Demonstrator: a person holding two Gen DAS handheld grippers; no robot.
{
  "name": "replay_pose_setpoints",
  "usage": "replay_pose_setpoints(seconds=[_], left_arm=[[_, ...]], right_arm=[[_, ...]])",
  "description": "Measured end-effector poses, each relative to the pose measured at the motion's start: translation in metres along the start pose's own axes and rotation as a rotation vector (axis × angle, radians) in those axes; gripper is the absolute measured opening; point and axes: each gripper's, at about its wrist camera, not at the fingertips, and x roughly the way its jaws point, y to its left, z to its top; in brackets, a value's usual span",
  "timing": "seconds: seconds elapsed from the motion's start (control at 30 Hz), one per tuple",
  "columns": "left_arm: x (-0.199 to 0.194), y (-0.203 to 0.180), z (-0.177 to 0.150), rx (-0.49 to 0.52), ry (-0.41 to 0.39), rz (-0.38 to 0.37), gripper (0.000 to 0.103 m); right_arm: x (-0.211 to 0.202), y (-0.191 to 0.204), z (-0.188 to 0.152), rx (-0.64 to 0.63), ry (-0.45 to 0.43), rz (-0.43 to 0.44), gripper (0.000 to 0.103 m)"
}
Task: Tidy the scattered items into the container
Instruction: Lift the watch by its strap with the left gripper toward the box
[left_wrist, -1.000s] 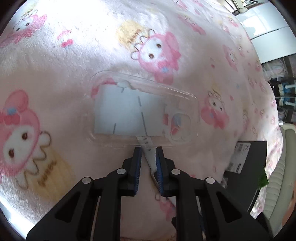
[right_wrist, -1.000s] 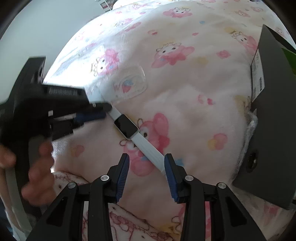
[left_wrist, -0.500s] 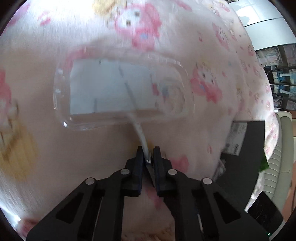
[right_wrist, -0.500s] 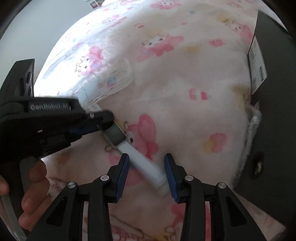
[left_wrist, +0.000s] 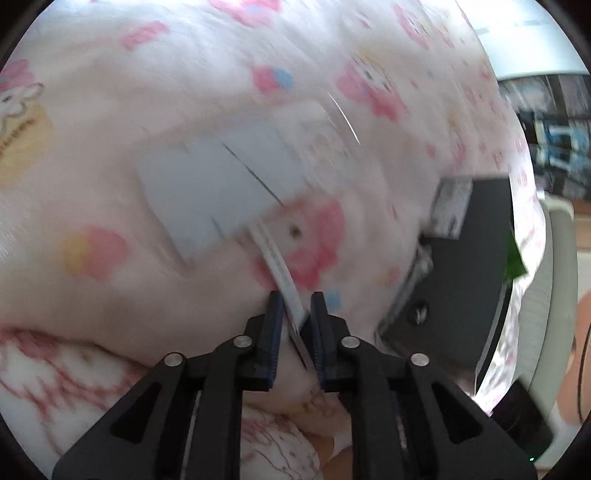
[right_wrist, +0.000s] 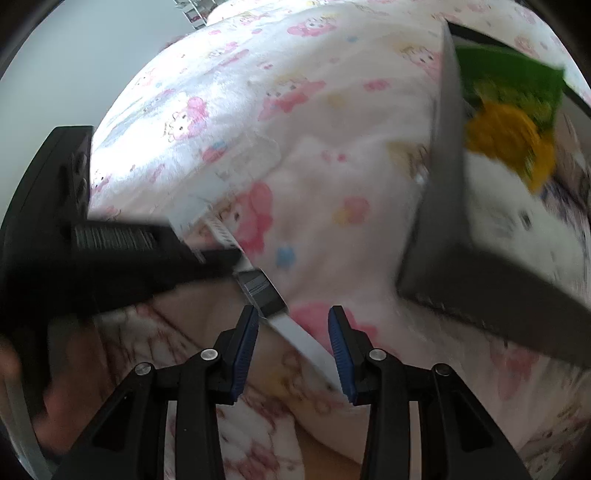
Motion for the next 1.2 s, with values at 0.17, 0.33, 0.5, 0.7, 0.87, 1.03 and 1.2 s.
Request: replay_pose_setpoints(seconds=[0.17,0.33,0.5,0.7,0.87,1.03,1.2], left_arm=[[0.024,0.006,0.022,-0.050,0.017,0.017,0.021],[0.028,-0.008,0.015,0.016,-0.007,0.047,0.008],[0.035,-0.018,-0.017,0.050,0.053,0.025,0.007],[0.031,-0.025,-0.025,0.092,0.051,0.013,0.009],[0.033,-0.015,-0.007,0.060,0.020,0.055,0.010],[0.045,-0.019,-0.012,0.103,0.043,0.051,0.010],[0.047,-0.021,-0.018,0.134,0.039,0.025,0.007]], right_arm=[[0.013,-0.015,-0.012,0.060,0.061,0.040,0.036],[0.017,-0.020,-0.016,0.088,0.064,0.076,0.039],[-0.007,-0.026,-0.022,0.061,-0.010,-0.034,0.039],[-0.024,-0.047,-0.039,0.127,0.007,0.015,0.040],[-0.017,-0.053,-0.052,0.161,0.059,0.083,0.040],[-0.004,-0.054,-0.053,0.197,0.048,0.150,0.043],[0.009,-0.055,-0.054,0.220,0.043,0.182,0.030]])
